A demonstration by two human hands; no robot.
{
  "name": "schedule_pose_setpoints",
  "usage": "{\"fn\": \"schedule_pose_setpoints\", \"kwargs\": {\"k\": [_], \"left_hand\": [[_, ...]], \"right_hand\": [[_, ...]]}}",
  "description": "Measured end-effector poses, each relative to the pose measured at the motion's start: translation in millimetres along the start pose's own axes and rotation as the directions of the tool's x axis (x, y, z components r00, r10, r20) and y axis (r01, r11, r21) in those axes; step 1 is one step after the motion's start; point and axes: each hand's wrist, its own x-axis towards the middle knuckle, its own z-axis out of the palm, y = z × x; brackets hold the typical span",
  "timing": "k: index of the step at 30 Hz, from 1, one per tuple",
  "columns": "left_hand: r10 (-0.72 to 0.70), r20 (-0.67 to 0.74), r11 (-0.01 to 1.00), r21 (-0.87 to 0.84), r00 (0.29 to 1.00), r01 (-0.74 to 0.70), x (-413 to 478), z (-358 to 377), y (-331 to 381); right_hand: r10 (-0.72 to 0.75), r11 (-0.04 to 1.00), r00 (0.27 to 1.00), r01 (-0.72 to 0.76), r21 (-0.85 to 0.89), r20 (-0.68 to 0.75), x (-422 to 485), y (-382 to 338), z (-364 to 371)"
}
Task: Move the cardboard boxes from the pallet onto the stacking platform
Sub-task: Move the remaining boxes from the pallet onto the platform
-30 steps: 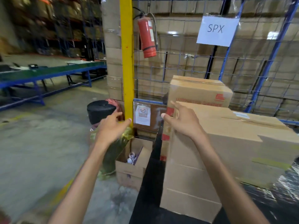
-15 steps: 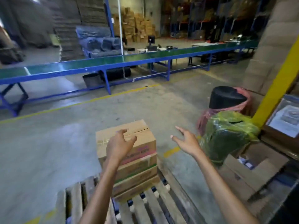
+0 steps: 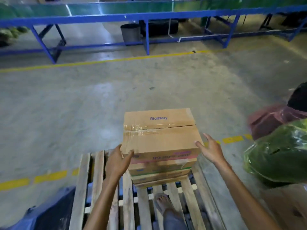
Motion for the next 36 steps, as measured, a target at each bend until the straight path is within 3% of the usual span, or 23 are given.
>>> {"fn": "schedule_pose_setpoints", "kwargs": {"k": [9, 13, 18, 23, 27, 36], "left_hand": [[-0.342, 0.047, 0.928, -0.143, 0.939, 0.345, 199, 80, -37], [-0.339, 0.046, 0.895, -0.293, 0.94, 0.337, 232, 98, -32], [-0.327, 0.026, 0.891, -0.324, 0.945, 0.318, 225, 99, -32], [-0.253, 0.036, 0.908, -0.335, 0.967, 0.25, 173, 76, -24], [-0.084, 0.041, 0.949, -0.302, 0.996, 0.093, 107, 50, -18], [0.272, 0.149, 0.946, -0.221, 0.951, -0.236, -104, -7, -8]], "right_hand": [[0.258, 0.954, 0.961, -0.269, 0.129, 0.096, 203, 50, 83], [0.242, 0.938, 0.967, -0.253, 0.236, 0.073, 226, 55, 93], [0.244, 0.916, 0.967, -0.254, 0.311, 0.072, 210, 57, 89], [0.263, 0.897, 0.964, -0.253, 0.363, 0.02, 134, 69, 52], [0.3, 0.872, 0.95, -0.238, 0.427, -0.083, 24, 72, 8], [0.532, 0.769, 0.811, -0.341, 0.541, -0.244, -300, 117, -53]]}}
